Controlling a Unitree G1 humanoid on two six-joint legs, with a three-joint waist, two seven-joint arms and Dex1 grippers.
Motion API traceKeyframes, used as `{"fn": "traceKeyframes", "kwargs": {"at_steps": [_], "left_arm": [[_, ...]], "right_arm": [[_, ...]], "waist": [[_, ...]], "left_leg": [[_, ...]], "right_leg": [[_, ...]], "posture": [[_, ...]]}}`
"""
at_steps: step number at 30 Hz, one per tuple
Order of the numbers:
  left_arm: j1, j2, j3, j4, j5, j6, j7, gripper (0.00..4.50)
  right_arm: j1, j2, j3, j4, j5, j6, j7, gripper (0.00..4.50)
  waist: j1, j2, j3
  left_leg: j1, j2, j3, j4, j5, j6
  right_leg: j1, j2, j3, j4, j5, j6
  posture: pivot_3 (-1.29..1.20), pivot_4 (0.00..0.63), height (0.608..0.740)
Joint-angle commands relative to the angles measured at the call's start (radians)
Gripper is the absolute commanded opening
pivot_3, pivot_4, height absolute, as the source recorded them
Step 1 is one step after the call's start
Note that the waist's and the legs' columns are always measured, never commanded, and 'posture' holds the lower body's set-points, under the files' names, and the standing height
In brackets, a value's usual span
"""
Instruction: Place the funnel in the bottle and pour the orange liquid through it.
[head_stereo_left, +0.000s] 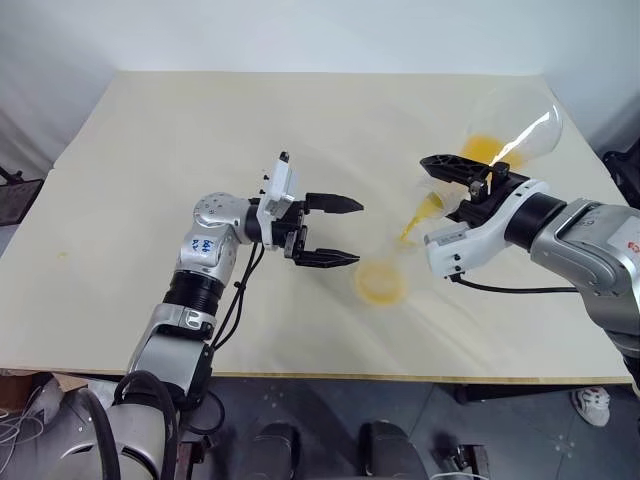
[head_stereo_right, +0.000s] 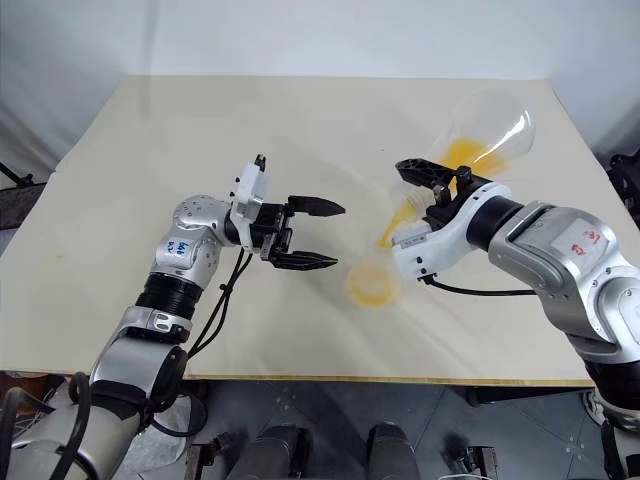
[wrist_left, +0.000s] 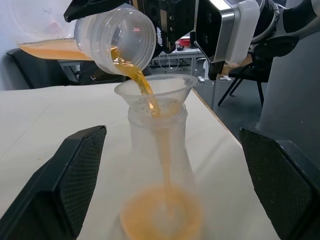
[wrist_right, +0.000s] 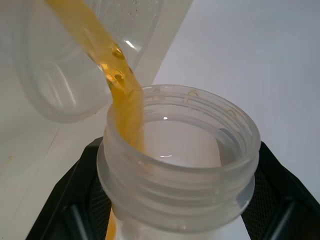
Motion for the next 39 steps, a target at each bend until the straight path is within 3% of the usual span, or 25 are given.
{"fn": "traceKeyframes", "kwargs": {"at_steps": [1,39], "left_arm": [[-0.030,0.007,0.018,-0.010,-0.002,-0.004,-0.004,4.50],[-0.027,0.018,0.016,-0.020,-0.003,0.019,-0.009,4.50]], "right_arm": [[-0.032,-0.013,-0.049,-0.014,-0.008,-0.008,-0.024,2.80],[-0.049,-0.017,-0.044,0.008,-0.042,-0.066,-0.042,2.80]], "waist": [[0.000,0.000,0.000],[0.000,0.000,0.000]], "left_leg": [[0.000,0.000,0.000,0.000,0.000,0.000],[0.000,0.000,0.000,0.000,0.000,0.000]], "right_leg": [[0.000,0.000,0.000,0.000,0.000,0.000],[0.000,0.000,0.000,0.000,0.000,0.000]], "posture": [[0.00,0.150,0.740],[0.00,0.150,0.740]]}}
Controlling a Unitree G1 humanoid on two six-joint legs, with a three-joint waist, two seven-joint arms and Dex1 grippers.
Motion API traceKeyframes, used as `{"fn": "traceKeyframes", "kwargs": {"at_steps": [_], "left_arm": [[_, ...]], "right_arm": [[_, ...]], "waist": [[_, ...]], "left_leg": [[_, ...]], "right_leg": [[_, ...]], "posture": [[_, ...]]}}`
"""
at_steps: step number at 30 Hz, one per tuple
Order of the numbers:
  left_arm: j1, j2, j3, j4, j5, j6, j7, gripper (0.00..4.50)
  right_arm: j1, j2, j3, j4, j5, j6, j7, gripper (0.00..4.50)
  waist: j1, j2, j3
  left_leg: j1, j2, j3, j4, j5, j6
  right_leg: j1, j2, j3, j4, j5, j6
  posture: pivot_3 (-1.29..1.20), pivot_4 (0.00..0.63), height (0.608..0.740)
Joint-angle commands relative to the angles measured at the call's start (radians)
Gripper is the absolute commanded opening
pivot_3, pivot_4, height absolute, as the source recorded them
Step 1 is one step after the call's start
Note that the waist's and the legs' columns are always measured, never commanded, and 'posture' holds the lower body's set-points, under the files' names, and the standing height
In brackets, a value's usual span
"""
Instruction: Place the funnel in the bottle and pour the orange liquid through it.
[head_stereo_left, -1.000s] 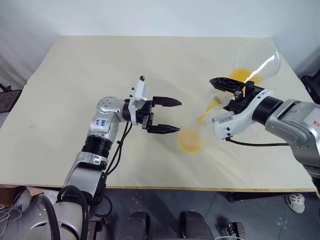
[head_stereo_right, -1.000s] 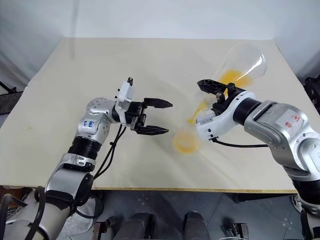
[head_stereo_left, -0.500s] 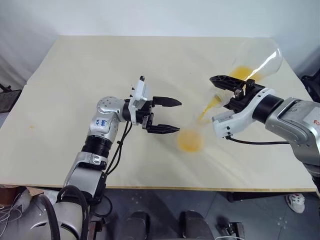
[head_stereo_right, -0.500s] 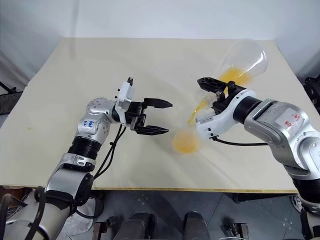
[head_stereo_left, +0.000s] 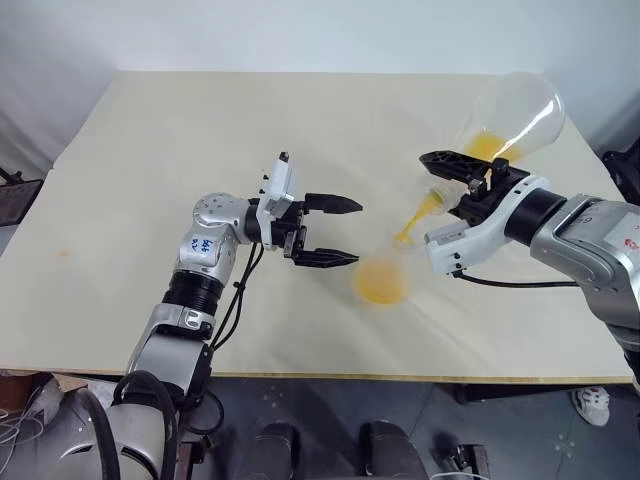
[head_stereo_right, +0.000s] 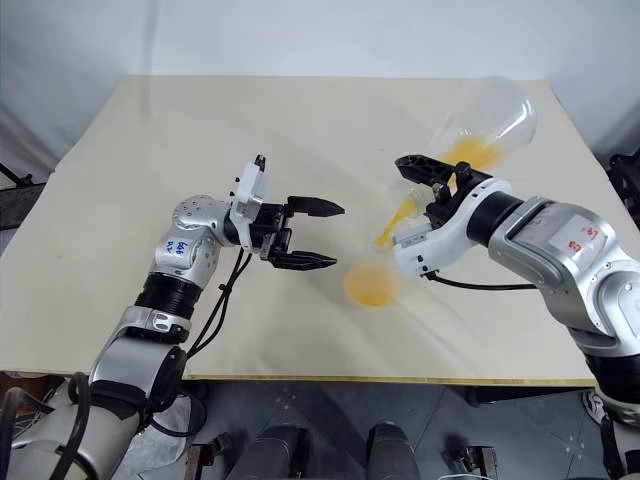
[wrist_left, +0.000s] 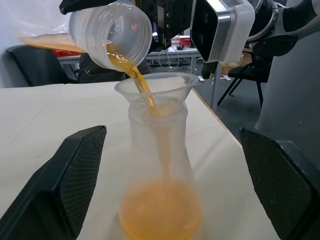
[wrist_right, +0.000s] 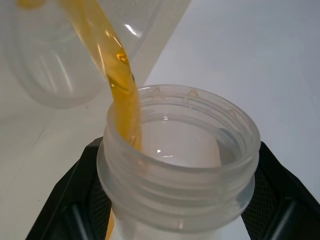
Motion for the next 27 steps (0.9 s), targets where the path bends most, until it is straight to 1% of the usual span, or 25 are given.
{"fn": "traceKeyframes", "kwargs": {"at_steps": [1,27], "left_arm": [[-0.027,0.014,0.016,-0.020,-0.004,0.006,-0.008,4.50],[-0.024,0.037,0.012,-0.045,0.001,0.045,-0.005,4.50]], "right_arm": [[-0.022,-0.018,-0.045,-0.022,-0.001,-0.010,-0.019,2.80],[-0.025,-0.030,-0.053,-0.008,-0.027,-0.049,-0.047,2.80]], "waist": [[0.000,0.000,0.000],[0.000,0.000,0.000]], "left_leg": [[0.000,0.000,0.000,0.000,0.000,0.000],[0.000,0.000,0.000,0.000,0.000,0.000]], "right_leg": [[0.000,0.000,0.000,0.000,0.000,0.000],[0.000,0.000,0.000,0.000,0.000,0.000]], "posture": [[0.00,0.150,0.740],[0.00,0.150,0.740]]}}
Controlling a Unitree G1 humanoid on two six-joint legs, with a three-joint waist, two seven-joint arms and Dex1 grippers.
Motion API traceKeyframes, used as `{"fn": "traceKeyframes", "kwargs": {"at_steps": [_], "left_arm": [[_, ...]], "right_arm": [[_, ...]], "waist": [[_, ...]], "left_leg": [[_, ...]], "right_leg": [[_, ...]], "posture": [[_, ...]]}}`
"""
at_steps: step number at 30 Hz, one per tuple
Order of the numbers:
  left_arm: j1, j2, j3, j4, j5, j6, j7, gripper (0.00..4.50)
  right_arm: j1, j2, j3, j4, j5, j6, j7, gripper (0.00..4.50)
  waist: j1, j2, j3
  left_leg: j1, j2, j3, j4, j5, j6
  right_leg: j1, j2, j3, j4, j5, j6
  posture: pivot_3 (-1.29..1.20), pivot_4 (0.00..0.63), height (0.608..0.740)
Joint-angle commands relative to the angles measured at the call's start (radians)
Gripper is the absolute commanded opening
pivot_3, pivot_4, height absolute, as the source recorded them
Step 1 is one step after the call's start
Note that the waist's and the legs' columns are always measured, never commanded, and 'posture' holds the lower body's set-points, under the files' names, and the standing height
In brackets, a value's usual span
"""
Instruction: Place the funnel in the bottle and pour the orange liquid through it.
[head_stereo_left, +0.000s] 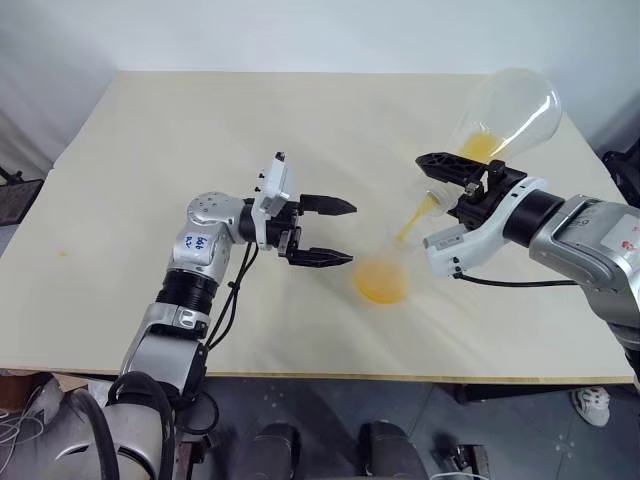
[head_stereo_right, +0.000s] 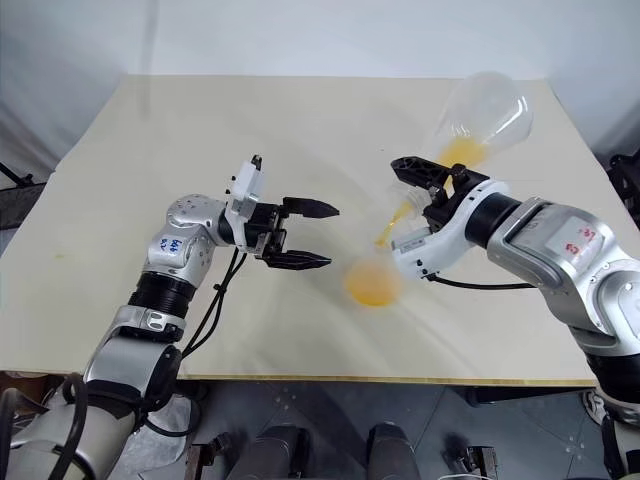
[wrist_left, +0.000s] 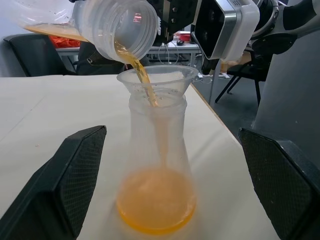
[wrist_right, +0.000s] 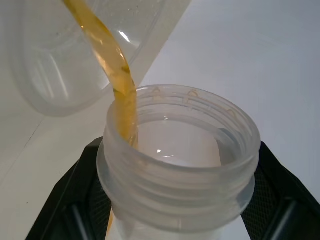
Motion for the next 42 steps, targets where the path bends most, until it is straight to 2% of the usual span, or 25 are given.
{"fn": "traceKeyframes", "kwargs": {"at_steps": [1,42], "left_arm": [[-0.024,0.010,0.011,-0.038,0.001,0.002,0.002,4.50],[-0.036,0.015,0.012,-0.018,0.012,-0.004,-0.002,4.50]], "right_arm": [[-0.025,-0.021,-0.053,-0.014,-0.003,-0.005,-0.022,2.80],[-0.052,-0.022,-0.036,0.005,-0.023,-0.049,-0.061,2.80]], "waist": [[0.000,0.000,0.000],[-0.001,0.000,0.000]], "left_leg": [[0.000,0.000,0.000,0.000,0.000,0.000],[0.000,0.000,0.000,0.000,0.000,0.000]], "right_leg": [[0.000,0.000,0.000,0.000,0.000,0.000],[0.000,0.000,0.000,0.000,0.000,0.000]], "posture": [[0.00,0.150,0.740],[0.00,0.150,0.740]]}}
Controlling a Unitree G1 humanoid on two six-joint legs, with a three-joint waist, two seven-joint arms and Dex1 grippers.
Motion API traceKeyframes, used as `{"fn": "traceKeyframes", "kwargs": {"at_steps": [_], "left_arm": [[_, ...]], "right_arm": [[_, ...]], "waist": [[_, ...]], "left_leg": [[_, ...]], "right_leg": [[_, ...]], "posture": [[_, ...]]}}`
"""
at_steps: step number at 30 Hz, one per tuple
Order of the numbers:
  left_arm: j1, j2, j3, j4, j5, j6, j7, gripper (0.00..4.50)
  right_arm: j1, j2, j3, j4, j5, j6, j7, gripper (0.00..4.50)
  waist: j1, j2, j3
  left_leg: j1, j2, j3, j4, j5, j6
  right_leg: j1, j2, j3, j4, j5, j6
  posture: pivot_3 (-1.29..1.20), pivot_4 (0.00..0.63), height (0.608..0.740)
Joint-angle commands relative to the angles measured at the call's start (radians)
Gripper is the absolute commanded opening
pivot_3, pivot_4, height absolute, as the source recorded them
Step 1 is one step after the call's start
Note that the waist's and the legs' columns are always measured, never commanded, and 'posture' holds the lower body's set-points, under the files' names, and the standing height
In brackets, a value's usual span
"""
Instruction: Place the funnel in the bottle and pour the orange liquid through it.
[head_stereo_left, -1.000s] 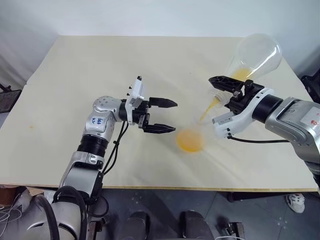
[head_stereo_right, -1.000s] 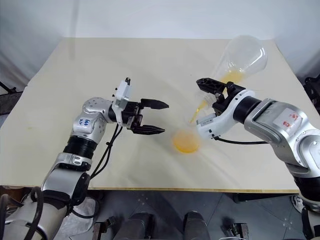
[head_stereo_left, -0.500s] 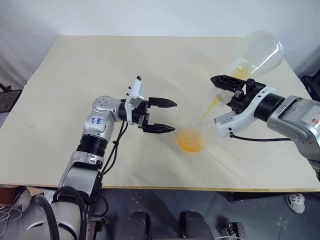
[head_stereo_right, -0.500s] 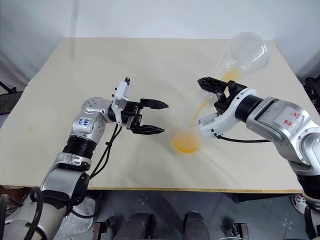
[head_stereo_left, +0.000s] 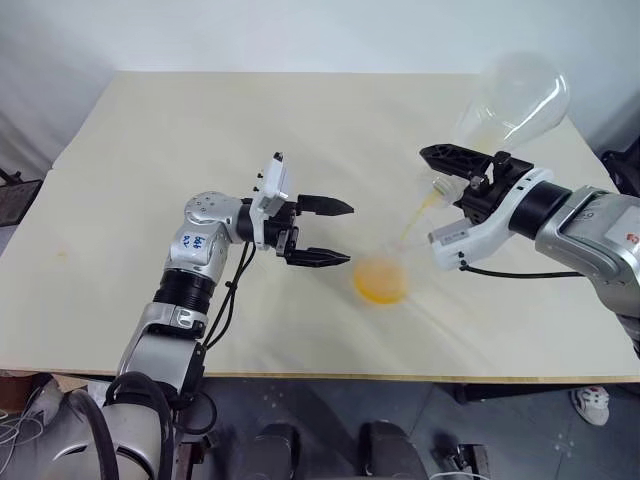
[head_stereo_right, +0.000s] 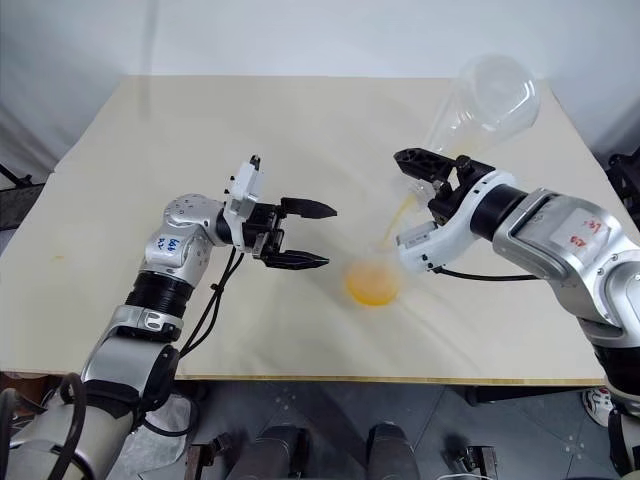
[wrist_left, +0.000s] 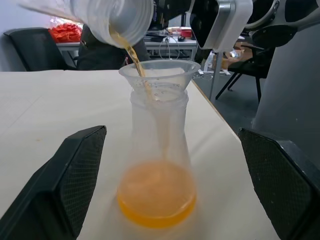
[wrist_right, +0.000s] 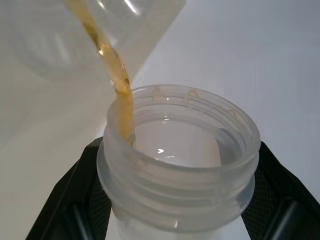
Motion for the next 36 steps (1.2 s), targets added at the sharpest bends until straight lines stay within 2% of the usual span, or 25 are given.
{"fn": "traceKeyframes", "kwargs": {"at_steps": [1,36], "left_arm": [[-0.036,0.006,0.012,-0.017,0.002,-0.011,-0.002,4.50],[-0.044,0.006,0.014,-0.004,0.011,-0.020,-0.006,4.50]], "right_arm": [[-0.017,0.001,-0.036,-0.032,0.002,-0.002,-0.020,2.80],[0.030,0.042,-0.046,-0.089,0.040,0.040,0.002,2.80]], "waist": [[0.000,0.000,0.000],[0.000,0.000,0.000]], "left_leg": [[0.000,0.000,0.000,0.000,0.000,0.000],[0.000,0.000,0.000,0.000,0.000,0.000]], "right_leg": [[0.000,0.000,0.000,0.000,0.000,0.000],[0.000,0.000,0.000,0.000,0.000,0.000]], "posture": [[0.00,0.150,0.740],[0.00,0.150,0.740]]}}
